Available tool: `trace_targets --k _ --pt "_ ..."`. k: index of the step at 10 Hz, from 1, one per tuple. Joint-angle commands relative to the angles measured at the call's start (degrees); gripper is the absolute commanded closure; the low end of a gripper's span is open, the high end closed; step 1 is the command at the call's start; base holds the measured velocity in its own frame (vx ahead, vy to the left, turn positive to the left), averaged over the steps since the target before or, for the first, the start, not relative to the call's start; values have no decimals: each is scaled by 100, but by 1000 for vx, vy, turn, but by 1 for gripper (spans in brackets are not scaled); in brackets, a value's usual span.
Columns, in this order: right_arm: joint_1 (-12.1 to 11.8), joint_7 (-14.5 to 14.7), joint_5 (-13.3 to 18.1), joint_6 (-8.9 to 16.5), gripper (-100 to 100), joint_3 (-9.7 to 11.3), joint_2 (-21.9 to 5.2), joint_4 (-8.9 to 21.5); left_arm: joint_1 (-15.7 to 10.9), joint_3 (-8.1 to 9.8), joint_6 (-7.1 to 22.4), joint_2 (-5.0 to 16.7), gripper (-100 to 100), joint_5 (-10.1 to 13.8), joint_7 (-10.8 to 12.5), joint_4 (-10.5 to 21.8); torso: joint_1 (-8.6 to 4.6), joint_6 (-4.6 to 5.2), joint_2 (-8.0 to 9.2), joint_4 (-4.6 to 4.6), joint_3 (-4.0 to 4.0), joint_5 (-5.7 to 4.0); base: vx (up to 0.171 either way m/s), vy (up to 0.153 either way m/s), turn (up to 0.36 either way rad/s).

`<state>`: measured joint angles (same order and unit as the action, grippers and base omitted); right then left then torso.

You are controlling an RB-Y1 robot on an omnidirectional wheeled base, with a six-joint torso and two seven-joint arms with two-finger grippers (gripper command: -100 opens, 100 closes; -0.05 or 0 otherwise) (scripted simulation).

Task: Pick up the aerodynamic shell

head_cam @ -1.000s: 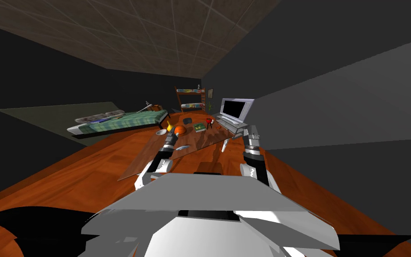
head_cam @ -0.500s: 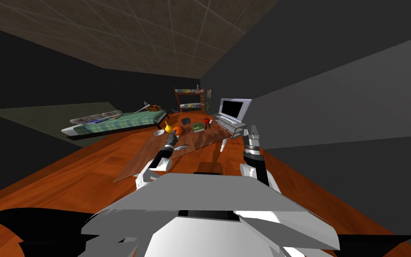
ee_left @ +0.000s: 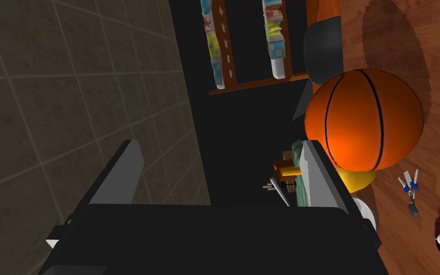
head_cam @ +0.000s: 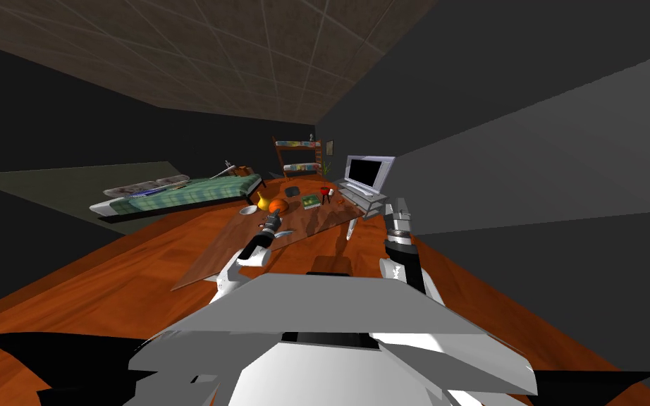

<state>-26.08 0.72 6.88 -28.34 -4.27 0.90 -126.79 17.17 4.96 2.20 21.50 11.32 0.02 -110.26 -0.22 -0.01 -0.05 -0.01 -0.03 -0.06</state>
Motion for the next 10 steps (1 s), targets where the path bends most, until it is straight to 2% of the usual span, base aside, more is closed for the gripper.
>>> trace_targets --k 1,2,3,4,5,6,7,8,9,10 --pt "0 0 0 0 0 0 0 0 -39 15 261 27 -100 37 15 59 0 0 0 0 0 0 15 -56 -2" --pt "0 0 0 0 0 0 0 0 -147 48 415 134 -100 135 61 304 3 0 0 0 0 0 20 -67 -7" --pt "0 0 0 0 0 0 0 0 -147 48 545 134 -100 135 61 304 -1 0 -2 0 -1 0 18 -56 -1" --pt "0 0 0 0 0 0 0 0 -258 80 769 241 -100 233 111 537 3 -1 -1 0 -1 0 25 -59 2" --pt "0 0 0 0 0 0 0 0 -258 80 826 241 -100 233 111 559 3 0 -3 -1 -2 0 27 -56 2" --pt "0 0 0 0 0 0 0 0 -371 112 1027 348 -100 330 165 822 4 -1 -3 -1 -2 0 30 -65 10" --pt "0 0 0 0 0 0 0 0 -371 112 1104 348 -100 330 165 822 0 0 -5 -1 -3 0 24 -65 9" --pt "0 0 0 0 0 0 0 0 -486 143 1301 452 -100 425 222 1068 1 0 -4 -1 -2 -1 41 -62 19" --pt "0 0 0 0 0 0 0 0 -486 143 1375 452 -100 425 222 1091 2 -1 -9 -2 -5 0 40 -48 11" --pt "0 0 0 0 0 0 0 0 -603 173 1567 554 -100 518 283 1334 6 0 -8 -2 -5 0 44 -50 26"
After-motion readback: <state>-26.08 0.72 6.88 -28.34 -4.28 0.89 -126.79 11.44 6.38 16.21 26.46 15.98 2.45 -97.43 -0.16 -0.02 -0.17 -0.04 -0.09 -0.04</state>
